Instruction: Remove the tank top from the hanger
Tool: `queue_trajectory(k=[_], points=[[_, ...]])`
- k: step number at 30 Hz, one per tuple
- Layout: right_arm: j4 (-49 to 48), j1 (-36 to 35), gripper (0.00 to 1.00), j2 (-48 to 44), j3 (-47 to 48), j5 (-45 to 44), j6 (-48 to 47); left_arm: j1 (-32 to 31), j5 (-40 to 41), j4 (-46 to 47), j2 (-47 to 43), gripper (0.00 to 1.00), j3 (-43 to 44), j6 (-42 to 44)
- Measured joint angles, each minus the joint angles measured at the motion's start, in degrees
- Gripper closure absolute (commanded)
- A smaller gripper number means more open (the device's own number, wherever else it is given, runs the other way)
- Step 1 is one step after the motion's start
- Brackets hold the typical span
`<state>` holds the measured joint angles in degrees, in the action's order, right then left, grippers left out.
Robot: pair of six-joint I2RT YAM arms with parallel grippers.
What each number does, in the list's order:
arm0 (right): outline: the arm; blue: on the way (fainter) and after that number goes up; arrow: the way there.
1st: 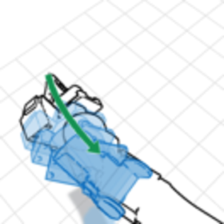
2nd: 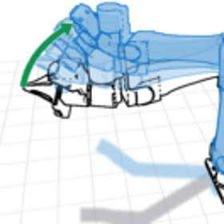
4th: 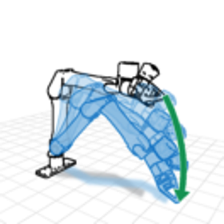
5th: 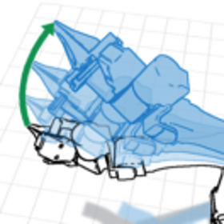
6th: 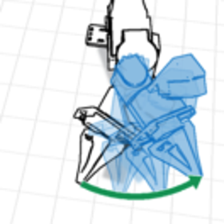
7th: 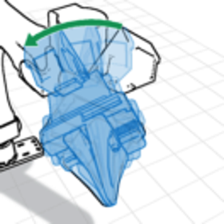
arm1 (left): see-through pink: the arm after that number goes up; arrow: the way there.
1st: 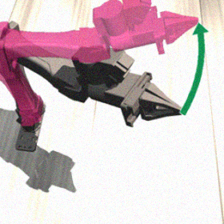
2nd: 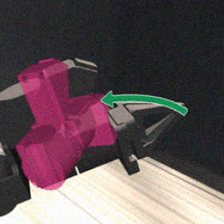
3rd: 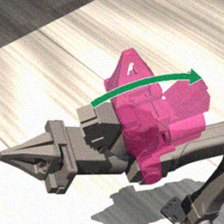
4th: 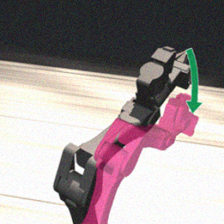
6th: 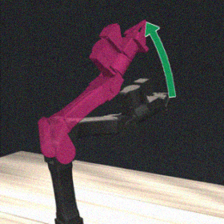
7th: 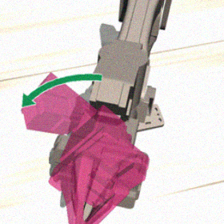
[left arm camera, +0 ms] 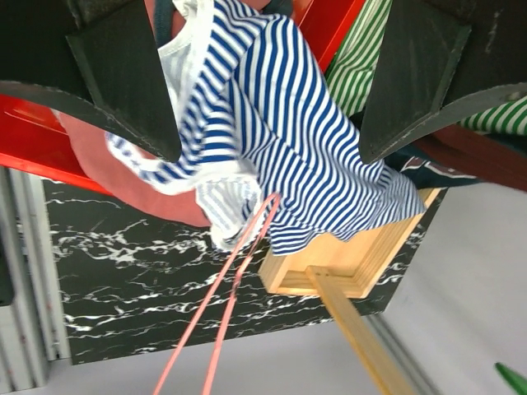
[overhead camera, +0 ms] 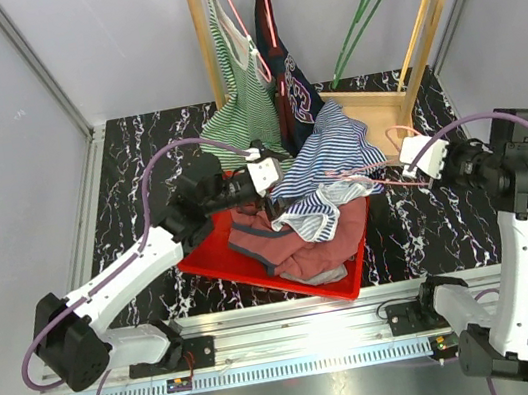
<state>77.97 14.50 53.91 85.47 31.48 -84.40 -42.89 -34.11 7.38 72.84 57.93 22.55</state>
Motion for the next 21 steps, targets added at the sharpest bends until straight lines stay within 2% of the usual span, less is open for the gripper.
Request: queue_trajectory(k=[4,9,15,18,21], points=[[0.0,0.0,1.0,0.0,1.9,-2.1,2.3,0.0,2.8,0.0,0.0,0.08,0.0,0.1],[0.0,0.0,1.0,-0.4,2.4,-0.1,3.5,0.0,2.5,-0.3,0.1,0.08,0.8,0.5],[-0.2,0.0,1.0,0.3,1.5,11.2,-1.3,0.0,-1.2,-3.3,0.1,0.09,3.6,3.8],[-0.1,0.0,1.0,0.8,-0.2,16.3,-4.0,0.0,-4.0,-6.6,0.2,0.13,5.9,6.1],[-0.1,-0.2,1.0,1.2,-1.5,20.5,-6.2,0.0,-6.6,-10.0,0.6,0.22,8.3,7.8]])
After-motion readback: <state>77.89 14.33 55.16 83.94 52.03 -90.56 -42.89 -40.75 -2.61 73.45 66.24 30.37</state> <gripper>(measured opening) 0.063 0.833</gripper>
